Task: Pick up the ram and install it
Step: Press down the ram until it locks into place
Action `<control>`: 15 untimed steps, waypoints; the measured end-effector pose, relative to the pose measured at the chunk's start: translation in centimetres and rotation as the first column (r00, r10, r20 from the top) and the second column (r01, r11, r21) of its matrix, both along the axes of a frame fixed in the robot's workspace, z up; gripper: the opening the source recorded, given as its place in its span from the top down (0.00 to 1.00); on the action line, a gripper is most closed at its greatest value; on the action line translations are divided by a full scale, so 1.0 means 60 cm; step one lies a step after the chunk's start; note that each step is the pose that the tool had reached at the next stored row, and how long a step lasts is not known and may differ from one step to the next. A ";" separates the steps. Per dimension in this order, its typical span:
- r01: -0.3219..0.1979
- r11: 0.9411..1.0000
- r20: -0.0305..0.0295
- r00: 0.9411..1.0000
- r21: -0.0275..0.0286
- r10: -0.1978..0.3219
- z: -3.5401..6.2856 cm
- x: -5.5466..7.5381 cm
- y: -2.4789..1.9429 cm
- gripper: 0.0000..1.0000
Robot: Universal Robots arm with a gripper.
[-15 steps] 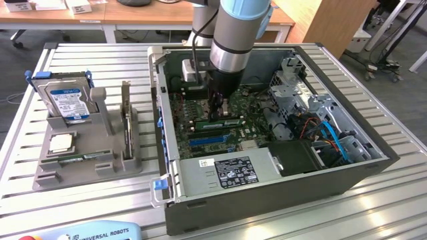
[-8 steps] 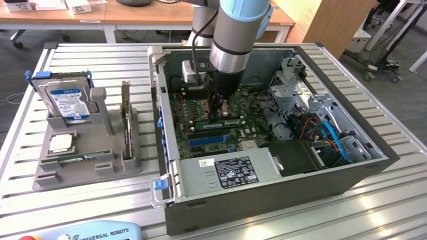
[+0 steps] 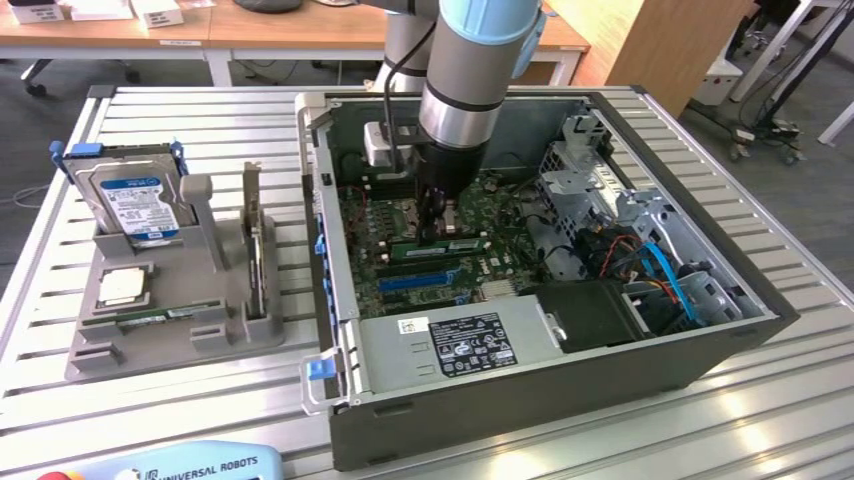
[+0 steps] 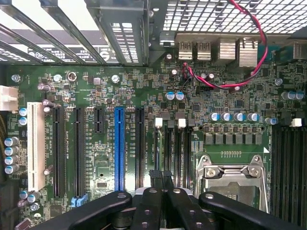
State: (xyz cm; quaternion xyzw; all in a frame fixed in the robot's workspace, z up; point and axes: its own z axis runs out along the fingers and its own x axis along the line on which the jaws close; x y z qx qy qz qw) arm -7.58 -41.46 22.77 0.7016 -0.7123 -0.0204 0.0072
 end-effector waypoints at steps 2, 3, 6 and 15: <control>0.000 1.000 0.000 1.000 0.000 0.000 0.000 0.000 0.0000 0.90; 0.000 1.000 0.000 1.000 0.000 0.000 0.000 0.000 0.0001 0.90; 0.000 1.000 0.000 1.000 0.000 0.000 -0.002 0.000 0.0000 0.90; 0.000 1.000 0.000 1.000 0.000 0.000 -0.004 0.000 0.0000 0.90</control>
